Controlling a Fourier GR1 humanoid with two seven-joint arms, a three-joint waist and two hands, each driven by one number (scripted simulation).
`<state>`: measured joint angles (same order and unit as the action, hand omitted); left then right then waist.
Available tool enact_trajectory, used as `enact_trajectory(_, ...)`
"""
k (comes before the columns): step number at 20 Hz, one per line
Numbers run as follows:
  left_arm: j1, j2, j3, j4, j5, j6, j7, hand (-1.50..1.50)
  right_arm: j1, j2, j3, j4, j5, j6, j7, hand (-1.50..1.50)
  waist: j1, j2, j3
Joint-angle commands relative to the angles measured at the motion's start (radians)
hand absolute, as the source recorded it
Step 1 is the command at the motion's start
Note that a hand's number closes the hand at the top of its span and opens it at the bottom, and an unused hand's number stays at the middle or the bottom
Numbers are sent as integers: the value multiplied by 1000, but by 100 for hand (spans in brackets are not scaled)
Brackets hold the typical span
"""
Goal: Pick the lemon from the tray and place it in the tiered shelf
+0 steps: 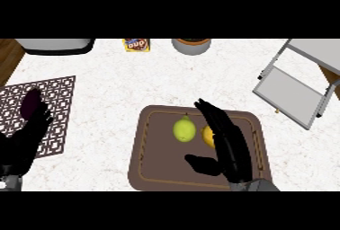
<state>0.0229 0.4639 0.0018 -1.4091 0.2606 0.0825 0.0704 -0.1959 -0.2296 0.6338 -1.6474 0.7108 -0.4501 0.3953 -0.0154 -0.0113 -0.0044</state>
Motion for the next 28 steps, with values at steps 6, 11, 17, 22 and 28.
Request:
enact_trajectory(6, -2, 6, 10, 22, 6, -31, -8, 0, -108, -109, 83, -127, 143, 539, 429, -150, 12, 5, -1)
enact_trajectory(11, -48, -11, 9, 52, -17, -7, -3, 0, -187, -107, 117, -168, 98, 854, 576, -150, 9, 10, 1)
enact_trajectory(17, 59, -32, 24, 52, -17, -64, -107, 0, -250, 4, 117, -77, 140, 954, 633, -150, 25, 11, 3)
enact_trajectory(22, 86, -71, -3, -55, -64, -14, -38, 0, -235, -75, -6, -49, 123, 1002, 500, -150, 23, 10, 4)
enact_trajectory(28, -5, -56, 76, 34, -43, -88, -16, 0, -198, -39, -27, 46, 235, 955, 410, -150, 19, 11, 4)
